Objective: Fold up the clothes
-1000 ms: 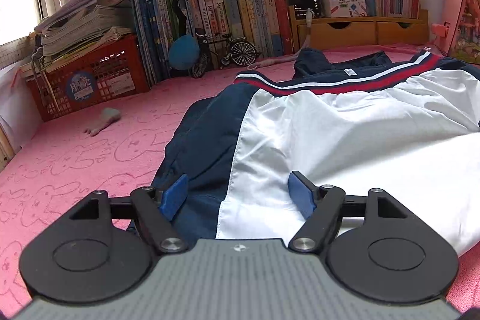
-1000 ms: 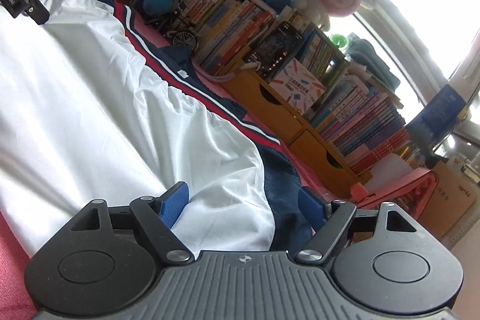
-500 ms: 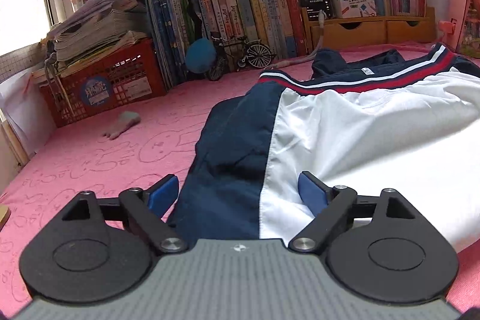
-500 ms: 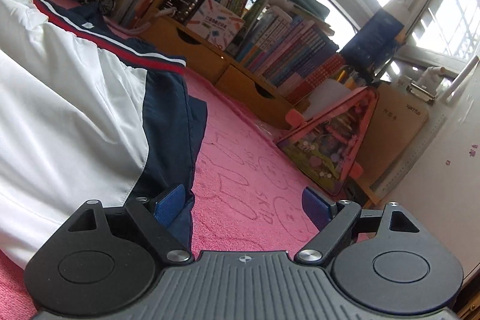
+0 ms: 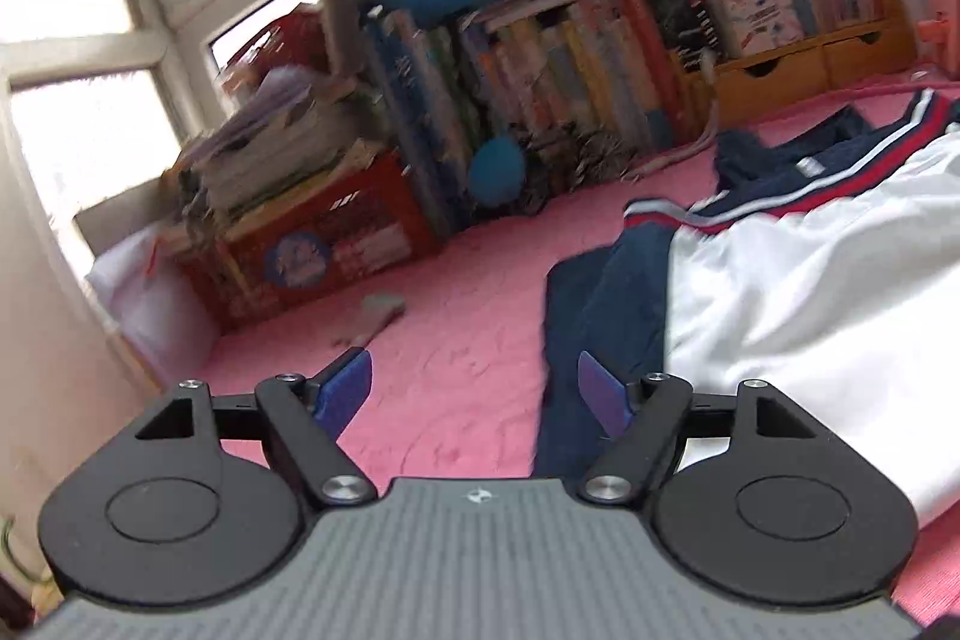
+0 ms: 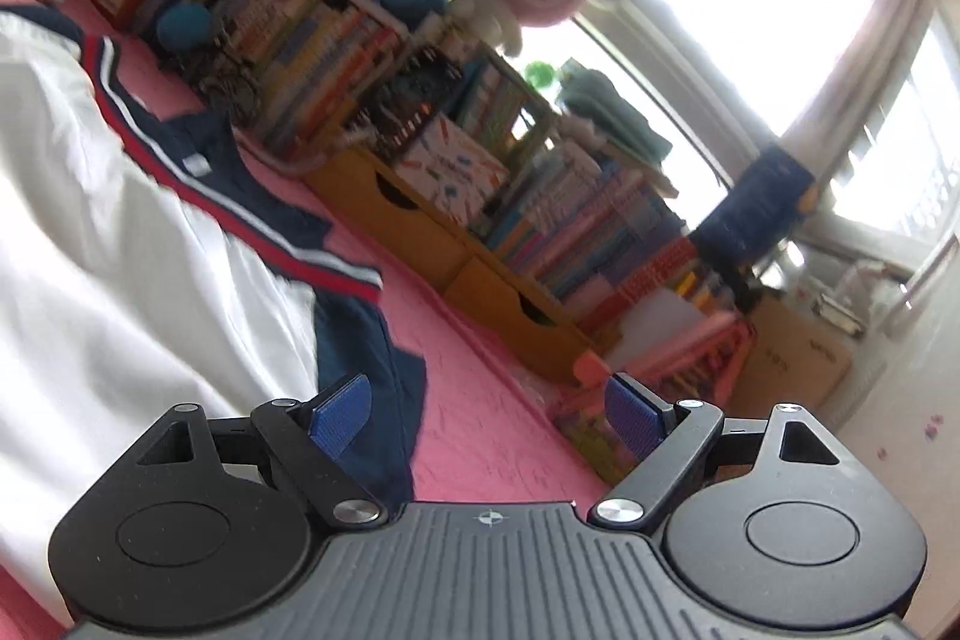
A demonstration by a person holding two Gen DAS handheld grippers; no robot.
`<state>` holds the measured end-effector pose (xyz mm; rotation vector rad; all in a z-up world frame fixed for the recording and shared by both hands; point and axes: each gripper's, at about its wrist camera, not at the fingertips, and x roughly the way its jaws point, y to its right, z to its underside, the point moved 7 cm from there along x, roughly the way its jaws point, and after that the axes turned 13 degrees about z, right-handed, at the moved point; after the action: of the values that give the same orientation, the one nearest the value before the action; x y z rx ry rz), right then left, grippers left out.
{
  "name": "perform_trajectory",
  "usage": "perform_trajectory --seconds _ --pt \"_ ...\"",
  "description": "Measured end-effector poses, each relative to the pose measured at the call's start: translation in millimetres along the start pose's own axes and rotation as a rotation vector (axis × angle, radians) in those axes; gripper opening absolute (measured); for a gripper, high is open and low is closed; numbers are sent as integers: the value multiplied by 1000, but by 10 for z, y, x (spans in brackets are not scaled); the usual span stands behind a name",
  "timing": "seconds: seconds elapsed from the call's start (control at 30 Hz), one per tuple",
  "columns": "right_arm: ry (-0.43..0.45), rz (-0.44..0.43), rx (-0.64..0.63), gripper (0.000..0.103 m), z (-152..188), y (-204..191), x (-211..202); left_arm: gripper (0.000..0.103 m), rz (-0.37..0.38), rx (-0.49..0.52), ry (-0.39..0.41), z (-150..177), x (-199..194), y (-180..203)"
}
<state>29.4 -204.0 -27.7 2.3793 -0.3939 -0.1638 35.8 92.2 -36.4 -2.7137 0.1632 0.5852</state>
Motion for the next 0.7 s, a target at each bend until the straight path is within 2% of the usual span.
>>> perform_trajectory --seconds 0.03,0.07,0.13,0.17,0.23,0.3,0.37,0.5,0.57,0.63,0.7 --pt "45 -42 -8 81 -155 -86 -5 77 52 29 12 -110 80 147" --pt "87 -88 -24 58 -305 -200 -11 77 105 59 23 -219 158 295" --pt "145 -178 -68 25 -558 -512 -21 64 210 117 46 -434 308 592" --pt "164 -224 -85 24 -643 -661 -36 54 248 152 40 -490 409 724" --pt "201 -296 -141 24 -743 -968 -51 47 282 220 -4 -491 657 919" --pt "203 -296 -210 24 -701 -1154 39 44 248 231 -48 -434 882 916" --pt "145 -280 -238 24 -548 -1186 220 44 191 196 -85 -308 1062 765" --pt "12 -184 -248 25 -43 -953 664 49 114 72 -121 -70 1176 325" --pt "-42 -117 -198 26 -12 -784 746 61 93 15 -120 -61 1155 166" --pt "-95 -49 -149 29 21 -615 824 62 95 -34 -115 -60 1120 72" --pt "-148 18 -100 38 57 -447 897 62 87 -62 -98 -80 1054 22"
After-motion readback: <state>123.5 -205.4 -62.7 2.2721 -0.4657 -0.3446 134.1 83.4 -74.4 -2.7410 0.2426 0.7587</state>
